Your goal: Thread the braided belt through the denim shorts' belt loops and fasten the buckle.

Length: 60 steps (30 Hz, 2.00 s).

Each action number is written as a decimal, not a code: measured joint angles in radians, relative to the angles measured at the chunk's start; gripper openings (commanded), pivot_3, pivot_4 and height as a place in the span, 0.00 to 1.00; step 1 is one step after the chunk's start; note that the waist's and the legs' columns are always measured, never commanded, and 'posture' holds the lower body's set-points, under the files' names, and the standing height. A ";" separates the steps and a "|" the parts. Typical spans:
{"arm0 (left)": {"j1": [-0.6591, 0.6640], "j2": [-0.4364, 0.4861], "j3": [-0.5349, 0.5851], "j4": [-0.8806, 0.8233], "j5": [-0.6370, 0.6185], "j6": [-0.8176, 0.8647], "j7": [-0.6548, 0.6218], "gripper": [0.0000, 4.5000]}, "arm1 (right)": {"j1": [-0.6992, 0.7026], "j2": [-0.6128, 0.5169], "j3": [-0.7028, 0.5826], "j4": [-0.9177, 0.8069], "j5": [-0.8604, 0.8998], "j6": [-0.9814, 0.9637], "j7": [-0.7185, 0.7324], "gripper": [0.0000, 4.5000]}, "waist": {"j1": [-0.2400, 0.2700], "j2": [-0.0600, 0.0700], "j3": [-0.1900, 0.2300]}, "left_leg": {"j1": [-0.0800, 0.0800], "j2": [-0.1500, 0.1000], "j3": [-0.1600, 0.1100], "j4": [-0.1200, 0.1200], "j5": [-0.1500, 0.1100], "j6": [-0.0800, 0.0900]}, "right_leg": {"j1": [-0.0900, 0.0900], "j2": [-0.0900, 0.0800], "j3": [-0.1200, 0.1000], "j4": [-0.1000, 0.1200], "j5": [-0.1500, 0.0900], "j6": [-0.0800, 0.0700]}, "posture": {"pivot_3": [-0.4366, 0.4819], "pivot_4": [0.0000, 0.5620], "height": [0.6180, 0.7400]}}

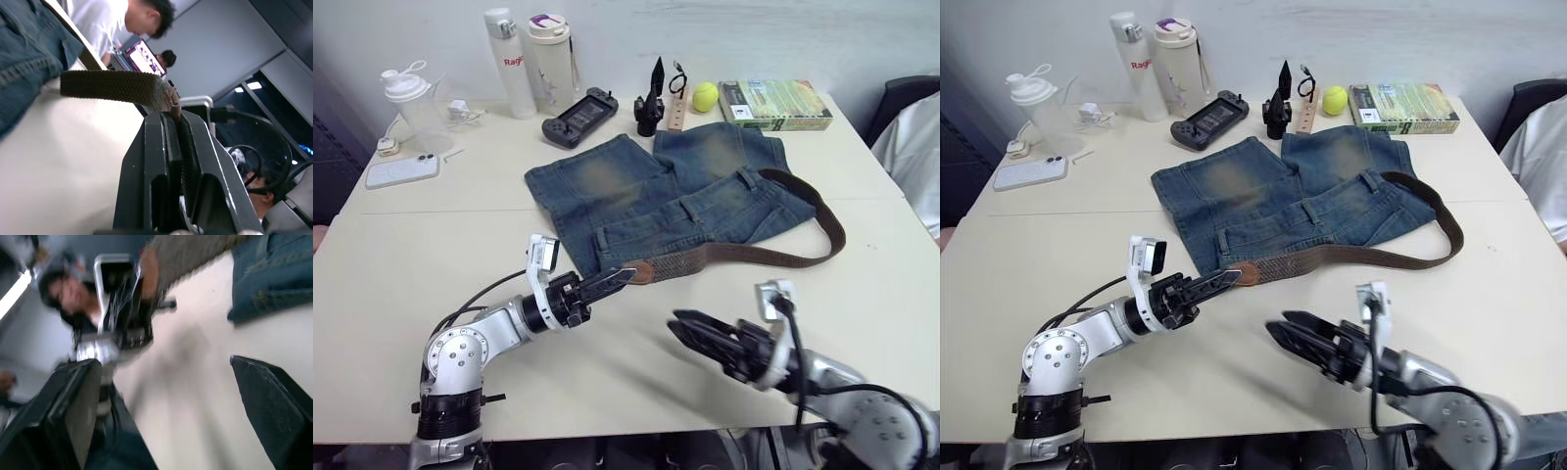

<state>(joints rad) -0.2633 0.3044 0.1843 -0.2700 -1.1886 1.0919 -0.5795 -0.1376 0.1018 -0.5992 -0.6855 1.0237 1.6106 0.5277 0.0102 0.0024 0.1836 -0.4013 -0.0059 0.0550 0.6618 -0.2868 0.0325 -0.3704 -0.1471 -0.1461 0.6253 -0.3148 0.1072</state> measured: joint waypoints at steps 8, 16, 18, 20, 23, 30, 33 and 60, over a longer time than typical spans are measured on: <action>-0.002 0.014 0.003 0.002 -0.007 -0.005 0.024 0.00 | -0.047 0.045 -0.037 0.160 0.428 -0.276 -0.564 0.99 | -0.003 -0.002 -0.001 | -0.002 0.001 0.005 -0.002 0.000 0.000 | -0.006 0.006 0.019 0.000 0.000 0.000 | 0.48 0.27 0.84; -0.005 0.015 -0.002 0.001 -0.015 -0.014 0.041 0.00 | 0.062 -0.019 0.225 0.160 0.774 -0.598 -0.818 0.81 | -0.014 -0.002 -0.001 | 0.000 0.004 0.007 -0.006 0.000 -0.001 | -0.009 0.010 0.029 0.000 0.000 0.000 | 0.48 0.27 0.84; -0.006 0.015 -0.002 0.001 -0.017 -0.015 0.049 0.00 | 0.089 -0.045 0.285 0.164 0.794 -0.654 -0.839 0.62 | -0.015 -0.002 -0.001 | -0.001 0.003 0.010 -0.006 0.000 0.000 | -0.010 0.010 0.034 -0.001 0.000 0.000 | 0.48 0.27 0.84; -0.007 0.014 -0.002 0.001 -0.025 -0.022 0.054 0.00 | 0.093 -0.096 0.325 0.156 0.821 -0.704 -0.840 0.40 | -0.015 -0.003 -0.002 | -0.001 0.003 0.010 -0.005 0.000 0.000 | -0.010 0.012 0.039 -0.002 0.000 0.001 | 0.48 0.27 0.84; -0.008 0.013 0.000 0.003 -0.028 -0.027 0.056 0.00 | 0.113 -0.140 0.367 0.155 0.836 -0.758 -0.840 0.11 | -0.014 -0.003 -0.002 | -0.001 0.005 0.010 -0.006 0.000 0.000 | -0.011 0.013 0.040 -0.003 0.000 0.001 | 0.48 0.27 0.84; -0.008 0.013 0.001 0.004 -0.033 -0.038 0.063 0.00 | 0.121 -0.215 0.437 0.152 0.865 -0.866 -0.824 0.01 | -0.014 -0.003 -0.002 | -0.001 0.005 0.011 -0.006 0.000 0.000 | -0.011 0.013 0.040 -0.003 0.000 0.001 | 0.48 0.27 0.84; -0.008 0.013 -0.002 0.004 -0.038 -0.038 0.063 0.00 | 0.130 -0.237 0.454 0.142 0.870 -0.893 -0.816 0.01 | -0.013 -0.003 -0.002 | -0.002 0.005 0.011 -0.006 0.000 0.000 | -0.011 0.013 0.040 -0.003 0.000 0.001 | 0.48 0.27 0.84; -0.007 0.013 -0.008 0.004 -0.043 -0.050 0.065 0.00 | 0.144 -0.324 0.506 0.122 0.856 -1.046 -0.780 0.67 | -0.011 -0.003 -0.001 | -0.002 0.006 0.011 -0.006 0.000 0.000 | -0.010 0.012 0.040 -0.004 0.000 0.001 | 0.48 0.27 0.84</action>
<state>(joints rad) -0.2708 0.3172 0.1762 -0.2655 -1.2314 1.0415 -0.5145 0.0069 -0.2225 -0.0934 -0.5638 1.8801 0.5641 -0.2523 -0.0013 -0.0008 0.1822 -0.4031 -0.0001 0.0656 0.6563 -0.2873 0.0327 -0.3808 -0.1349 -0.1058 0.6209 -0.3148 0.1080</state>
